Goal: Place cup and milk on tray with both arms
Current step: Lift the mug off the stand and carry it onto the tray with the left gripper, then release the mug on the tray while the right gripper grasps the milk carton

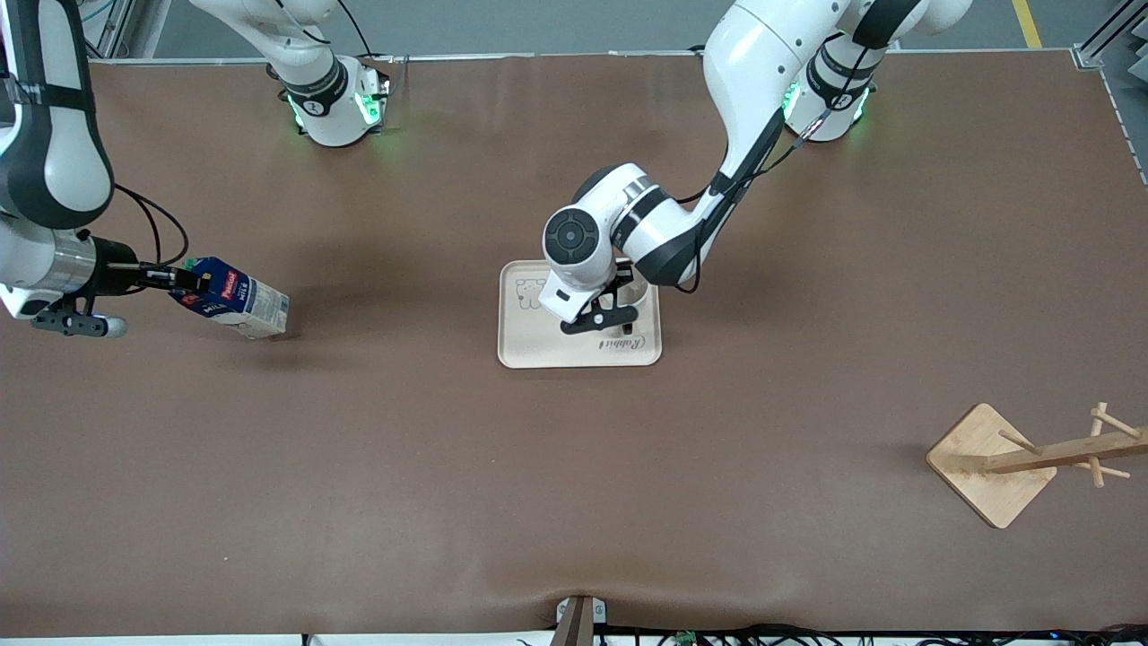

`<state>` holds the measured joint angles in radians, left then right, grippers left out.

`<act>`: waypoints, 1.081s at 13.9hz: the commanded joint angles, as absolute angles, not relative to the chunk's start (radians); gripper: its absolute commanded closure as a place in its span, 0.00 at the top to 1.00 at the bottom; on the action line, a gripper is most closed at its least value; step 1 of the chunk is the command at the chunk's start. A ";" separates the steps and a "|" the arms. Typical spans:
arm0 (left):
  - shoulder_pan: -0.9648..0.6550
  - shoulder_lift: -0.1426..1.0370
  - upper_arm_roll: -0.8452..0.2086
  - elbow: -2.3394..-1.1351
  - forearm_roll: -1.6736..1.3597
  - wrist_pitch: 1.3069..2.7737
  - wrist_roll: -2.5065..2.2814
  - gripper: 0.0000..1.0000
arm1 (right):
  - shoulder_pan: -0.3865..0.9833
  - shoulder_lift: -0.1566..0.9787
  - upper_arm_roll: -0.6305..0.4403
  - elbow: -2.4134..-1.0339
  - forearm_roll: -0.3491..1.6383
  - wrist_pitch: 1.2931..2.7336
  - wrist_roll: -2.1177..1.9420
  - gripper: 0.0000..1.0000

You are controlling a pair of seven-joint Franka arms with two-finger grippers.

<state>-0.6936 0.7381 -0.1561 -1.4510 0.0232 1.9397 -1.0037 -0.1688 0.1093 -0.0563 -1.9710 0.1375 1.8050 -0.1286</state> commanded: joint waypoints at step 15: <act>-0.591 0.522 -0.115 -1.326 0.043 1.652 -1.000 1.00 | 0.346 0.167 -0.060 -1.626 0.303 1.581 0.621 0.00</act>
